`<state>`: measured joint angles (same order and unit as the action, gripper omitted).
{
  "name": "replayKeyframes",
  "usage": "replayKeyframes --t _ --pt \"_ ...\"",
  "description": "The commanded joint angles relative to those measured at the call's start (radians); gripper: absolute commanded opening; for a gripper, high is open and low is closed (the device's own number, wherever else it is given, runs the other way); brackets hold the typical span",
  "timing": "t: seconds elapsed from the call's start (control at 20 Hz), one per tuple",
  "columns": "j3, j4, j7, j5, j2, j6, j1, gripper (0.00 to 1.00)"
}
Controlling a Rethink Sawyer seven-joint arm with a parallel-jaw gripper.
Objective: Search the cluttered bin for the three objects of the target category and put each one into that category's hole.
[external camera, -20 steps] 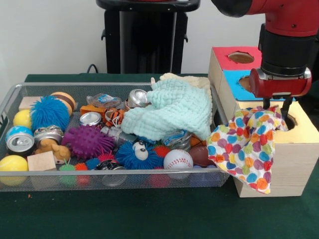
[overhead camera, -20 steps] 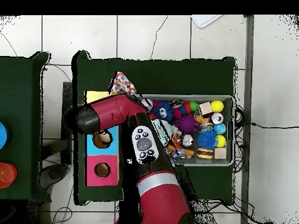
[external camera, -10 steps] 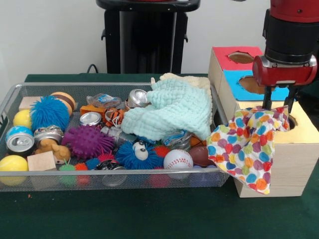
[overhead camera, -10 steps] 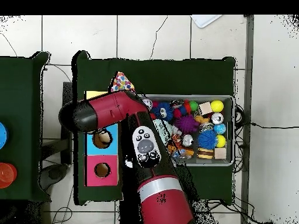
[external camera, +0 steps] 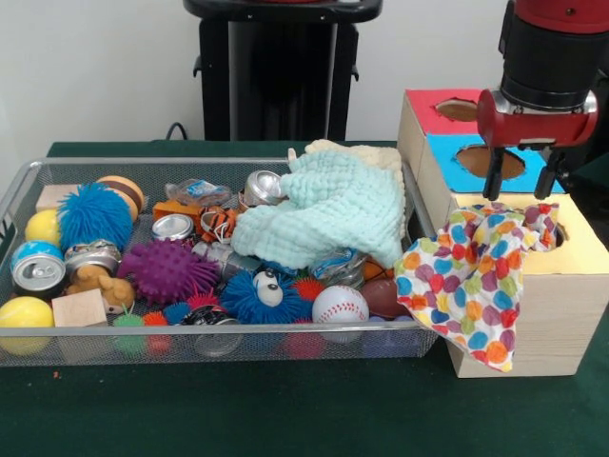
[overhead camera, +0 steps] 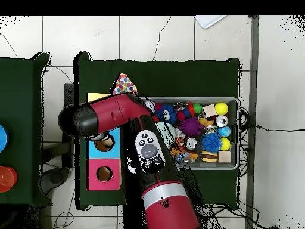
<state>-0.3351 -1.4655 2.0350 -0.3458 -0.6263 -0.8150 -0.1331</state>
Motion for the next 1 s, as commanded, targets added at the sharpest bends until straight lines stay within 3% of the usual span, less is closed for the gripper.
replayKeyframes --t 0.05,0.35,0.7,0.85,1.0 --pt "-0.068 -0.088 -0.145 0.011 0.002 -0.129 -0.034 1.0" --pt "-0.104 -0.105 -0.238 0.024 -0.116 -0.229 -0.097 1.0" --pt "-0.164 -0.008 -0.284 0.019 -0.128 -0.352 -0.138 1.0" --pt "-0.195 0.065 -0.322 0.011 -0.131 -0.441 -0.157 1.0" --pt "-0.22 0.12 -0.35 -0.004 -0.141 -0.468 -0.174 1.0"
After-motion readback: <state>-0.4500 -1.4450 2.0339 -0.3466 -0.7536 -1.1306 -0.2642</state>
